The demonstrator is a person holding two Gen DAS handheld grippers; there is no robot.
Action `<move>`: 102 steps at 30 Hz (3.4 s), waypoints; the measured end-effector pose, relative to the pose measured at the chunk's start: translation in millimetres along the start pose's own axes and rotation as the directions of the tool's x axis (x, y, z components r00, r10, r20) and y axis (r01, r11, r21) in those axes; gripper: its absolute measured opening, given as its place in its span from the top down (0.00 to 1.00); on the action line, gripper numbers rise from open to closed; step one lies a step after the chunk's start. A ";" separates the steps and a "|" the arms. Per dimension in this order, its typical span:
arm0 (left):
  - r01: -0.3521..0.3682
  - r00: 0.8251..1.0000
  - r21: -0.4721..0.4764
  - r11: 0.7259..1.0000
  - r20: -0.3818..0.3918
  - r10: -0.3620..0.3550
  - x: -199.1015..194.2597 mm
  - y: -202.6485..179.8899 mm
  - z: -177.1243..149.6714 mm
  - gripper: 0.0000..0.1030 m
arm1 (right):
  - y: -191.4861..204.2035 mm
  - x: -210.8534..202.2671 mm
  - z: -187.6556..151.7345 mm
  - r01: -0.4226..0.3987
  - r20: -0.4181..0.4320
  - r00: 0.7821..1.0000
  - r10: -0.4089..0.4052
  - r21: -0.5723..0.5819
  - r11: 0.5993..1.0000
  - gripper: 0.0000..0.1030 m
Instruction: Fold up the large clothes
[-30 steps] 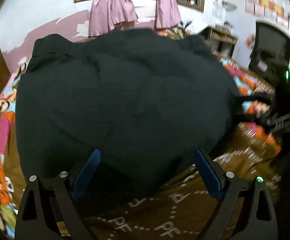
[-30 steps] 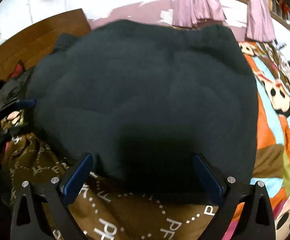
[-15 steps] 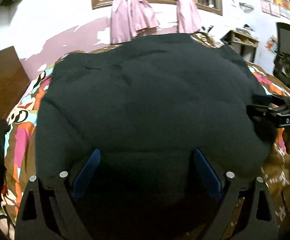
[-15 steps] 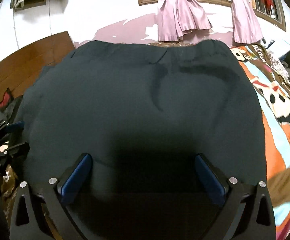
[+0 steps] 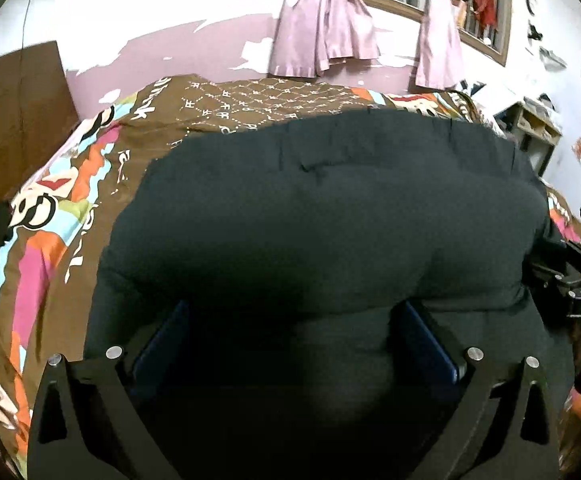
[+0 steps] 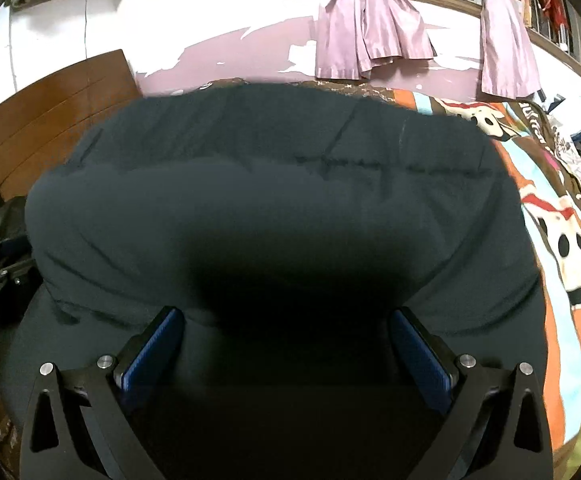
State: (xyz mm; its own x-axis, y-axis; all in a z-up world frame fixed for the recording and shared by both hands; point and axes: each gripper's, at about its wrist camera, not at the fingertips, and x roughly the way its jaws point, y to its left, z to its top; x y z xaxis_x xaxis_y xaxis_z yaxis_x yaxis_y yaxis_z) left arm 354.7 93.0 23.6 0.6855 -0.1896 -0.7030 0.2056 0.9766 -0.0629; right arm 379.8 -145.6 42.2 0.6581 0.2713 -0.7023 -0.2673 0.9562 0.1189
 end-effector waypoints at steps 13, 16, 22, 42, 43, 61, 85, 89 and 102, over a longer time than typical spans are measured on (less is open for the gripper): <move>-0.017 1.000 -0.176 0.984 -0.020 0.014 28.1 42.1 33.2 0.01 | -26.9 45.3 39.0 -0.022 -0.039 0.999 0.024 0.051 0.998 0.00; -0.013 0.999 -0.205 0.979 -0.039 0.005 39.0 47.7 33.4 0.01 | -30.9 60.8 43.2 -0.027 -0.085 0.996 0.031 0.039 0.999 0.00; 0.005 0.998 -0.258 0.966 -0.064 -0.022 52.5 61.0 32.8 0.01 | -37.3 78.5 44.0 -0.059 -0.110 0.992 0.066 0.061 0.996 0.00; -0.002 0.999 -0.229 0.973 -0.034 -0.006 56.7 50.4 25.8 0.01 | -40.0 78.7 32.7 -0.077 -0.050 0.995 0.081 0.076 0.994 0.00; -0.002 0.999 -0.230 0.973 -0.034 -0.006 56.7 50.1 25.8 0.01 | -40.2 78.4 32.5 -0.077 -0.049 0.996 0.080 0.076 0.994 0.00; -0.005 1.000 -0.229 0.973 -0.030 -0.002 56.3 48.9 26.2 0.01 | -36.6 78.1 30.0 -0.054 -0.050 0.997 0.057 0.060 0.997 0.00; 0.001 0.996 -0.205 0.979 0.092 0.019 35.4 46.6 16.7 0.01 | -15.1 49.7 15.1 0.108 0.053 0.993 -0.107 -0.023 0.994 0.00; 0.003 0.992 -0.228 0.974 0.121 0.026 20.9 52.9 20.6 0.01 | -2.0 31.1 14.2 0.207 0.090 0.976 -0.200 -0.079 0.975 0.00; -0.103 0.975 -0.239 0.965 0.166 0.146 -55.5 76.2 6.1 0.01 | 8.0 -23.8 0.6 0.292 0.213 0.945 -0.248 -0.205 0.934 0.00</move>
State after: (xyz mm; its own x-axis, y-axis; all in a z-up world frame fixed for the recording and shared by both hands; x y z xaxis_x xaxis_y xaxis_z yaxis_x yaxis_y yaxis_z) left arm 336.6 177.3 62.1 0.8147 -0.0594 -0.5768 -0.0395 0.9867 -0.1575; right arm 362.5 -144.3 60.2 0.8383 0.0421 -0.5436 -0.2020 0.9501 -0.2378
